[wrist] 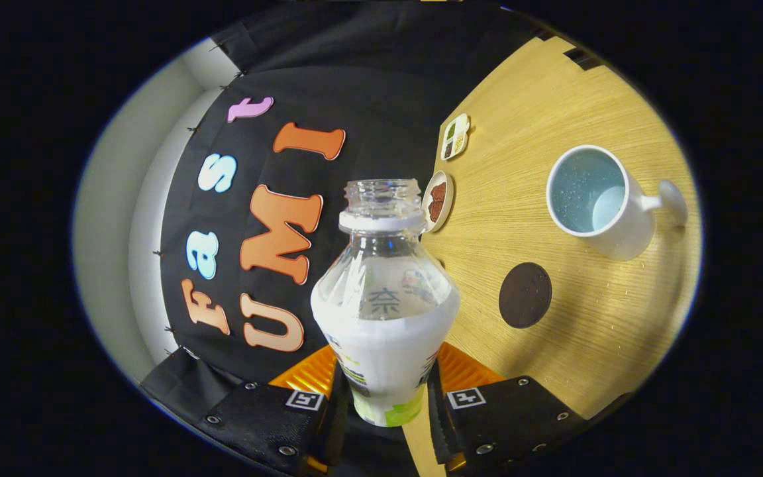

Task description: Take the bottle from table, then pour the juice into the cup, finally place the bottle on the coaster

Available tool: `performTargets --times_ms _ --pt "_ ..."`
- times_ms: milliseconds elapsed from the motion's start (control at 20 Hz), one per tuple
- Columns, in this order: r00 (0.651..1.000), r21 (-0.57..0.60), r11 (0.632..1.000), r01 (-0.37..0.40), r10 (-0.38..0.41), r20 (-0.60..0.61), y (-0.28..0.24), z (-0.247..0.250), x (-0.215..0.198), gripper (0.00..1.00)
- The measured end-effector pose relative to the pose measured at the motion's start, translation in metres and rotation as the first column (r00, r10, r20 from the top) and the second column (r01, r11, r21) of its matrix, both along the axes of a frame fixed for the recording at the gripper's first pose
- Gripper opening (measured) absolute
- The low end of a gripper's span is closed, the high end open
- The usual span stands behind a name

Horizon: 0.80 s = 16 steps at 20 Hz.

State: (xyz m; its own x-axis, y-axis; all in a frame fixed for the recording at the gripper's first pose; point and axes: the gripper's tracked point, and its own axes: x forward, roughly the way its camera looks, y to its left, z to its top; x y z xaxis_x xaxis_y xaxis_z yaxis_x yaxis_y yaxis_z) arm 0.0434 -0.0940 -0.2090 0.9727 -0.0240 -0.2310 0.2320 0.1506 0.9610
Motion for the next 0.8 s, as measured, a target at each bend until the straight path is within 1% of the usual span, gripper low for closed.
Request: performTargets --times_ms 250,550,800 --pt "1.000 0.082 0.997 0.010 -0.010 -0.007 0.0007 0.0005 0.0034 0.53" --pt "1.000 0.182 0.983 0.023 -0.024 0.000 0.0025 0.0005 0.0026 0.53" --pt "0.998 0.240 0.969 0.057 -0.057 -0.007 -0.0038 0.0032 0.0017 0.53"
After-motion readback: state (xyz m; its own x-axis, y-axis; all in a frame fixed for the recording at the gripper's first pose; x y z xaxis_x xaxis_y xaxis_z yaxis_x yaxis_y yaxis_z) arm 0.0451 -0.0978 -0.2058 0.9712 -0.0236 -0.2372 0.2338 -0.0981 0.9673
